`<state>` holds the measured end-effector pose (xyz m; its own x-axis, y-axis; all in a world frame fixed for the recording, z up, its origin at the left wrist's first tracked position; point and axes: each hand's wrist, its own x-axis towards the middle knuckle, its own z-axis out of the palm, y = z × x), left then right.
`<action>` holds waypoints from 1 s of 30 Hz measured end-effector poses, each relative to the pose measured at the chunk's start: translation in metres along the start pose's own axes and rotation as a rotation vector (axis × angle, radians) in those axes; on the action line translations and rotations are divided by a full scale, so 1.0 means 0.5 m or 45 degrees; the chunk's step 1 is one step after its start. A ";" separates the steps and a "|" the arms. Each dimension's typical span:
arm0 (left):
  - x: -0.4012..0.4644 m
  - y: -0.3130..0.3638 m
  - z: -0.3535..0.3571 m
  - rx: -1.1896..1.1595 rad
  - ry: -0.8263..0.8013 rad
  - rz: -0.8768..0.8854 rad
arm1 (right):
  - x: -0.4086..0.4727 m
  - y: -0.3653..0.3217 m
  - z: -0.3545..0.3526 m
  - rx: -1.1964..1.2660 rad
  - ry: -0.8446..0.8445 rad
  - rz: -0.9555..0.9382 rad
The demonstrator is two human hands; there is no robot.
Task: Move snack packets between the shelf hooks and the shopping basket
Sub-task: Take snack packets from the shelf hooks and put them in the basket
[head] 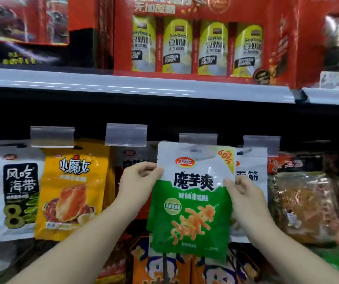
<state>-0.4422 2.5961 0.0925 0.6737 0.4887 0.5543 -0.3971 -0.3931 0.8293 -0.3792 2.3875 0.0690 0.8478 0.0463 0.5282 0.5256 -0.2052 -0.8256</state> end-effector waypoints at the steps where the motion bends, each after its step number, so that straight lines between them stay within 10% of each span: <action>1: 0.008 0.001 0.008 -0.024 0.010 0.008 | 0.013 0.001 -0.003 0.003 -0.009 -0.027; 30: 0.144 -0.080 0.076 0.353 0.161 -0.094 | 0.199 0.058 0.065 -0.309 -0.044 -0.079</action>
<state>-0.3543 2.6175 0.0965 0.6048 0.6101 0.5119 -0.1533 -0.5415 0.8266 -0.2774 2.4178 0.0911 0.8187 0.0989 0.5657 0.5479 -0.4295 -0.7179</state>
